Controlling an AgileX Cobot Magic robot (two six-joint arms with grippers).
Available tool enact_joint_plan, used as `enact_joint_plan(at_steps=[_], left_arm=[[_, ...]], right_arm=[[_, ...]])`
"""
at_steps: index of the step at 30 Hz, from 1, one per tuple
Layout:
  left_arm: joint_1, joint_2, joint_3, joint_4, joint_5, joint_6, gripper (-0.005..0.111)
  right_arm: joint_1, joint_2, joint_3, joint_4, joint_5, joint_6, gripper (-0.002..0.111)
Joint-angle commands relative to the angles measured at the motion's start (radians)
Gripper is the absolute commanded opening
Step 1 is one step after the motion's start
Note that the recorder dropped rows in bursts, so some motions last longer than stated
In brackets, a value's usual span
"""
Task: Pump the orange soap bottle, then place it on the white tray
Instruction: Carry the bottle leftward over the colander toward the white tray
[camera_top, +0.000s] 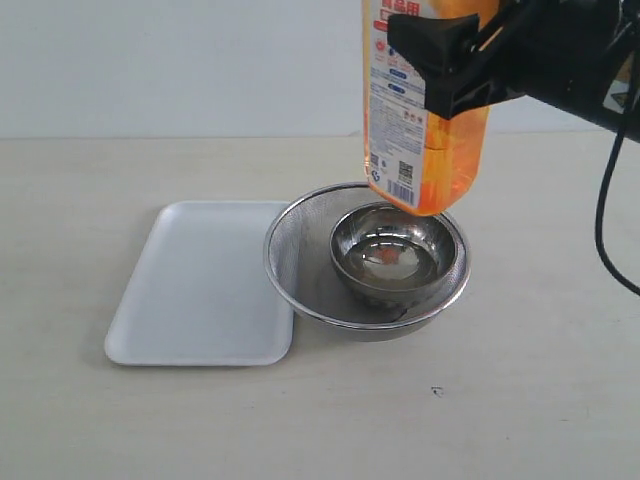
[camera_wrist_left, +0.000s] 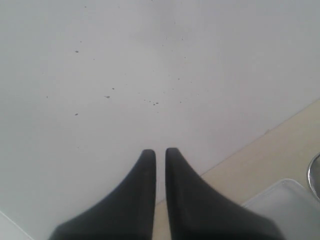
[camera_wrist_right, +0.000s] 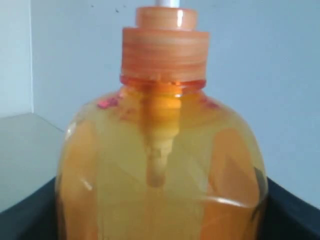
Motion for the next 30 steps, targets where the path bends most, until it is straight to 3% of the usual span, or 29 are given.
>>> enact_joint_plan(at_steps=[1,14,23,30], left_arm=[[-0.003,0.000,0.003,0.000,0.004,0.003,0.005],[-0.003,0.000,0.003,0.000,0.004,0.010,0.005],[-0.003,0.000,0.003,-0.004,0.004,0.010,0.005],[-0.003,0.000,0.003,-0.018,0.009,0.010,0.005]], right_arm=[[0.088,-0.021,-0.061,-0.002,-0.029,-0.033,0.000],[0.303,0.081,-0.196,0.017,0.016,-0.038,0.000],[0.404,0.250,-0.360,0.033,0.058,-0.034,0.000],[0.417,0.330,-0.439,0.033,0.055,-0.003,0.000]])
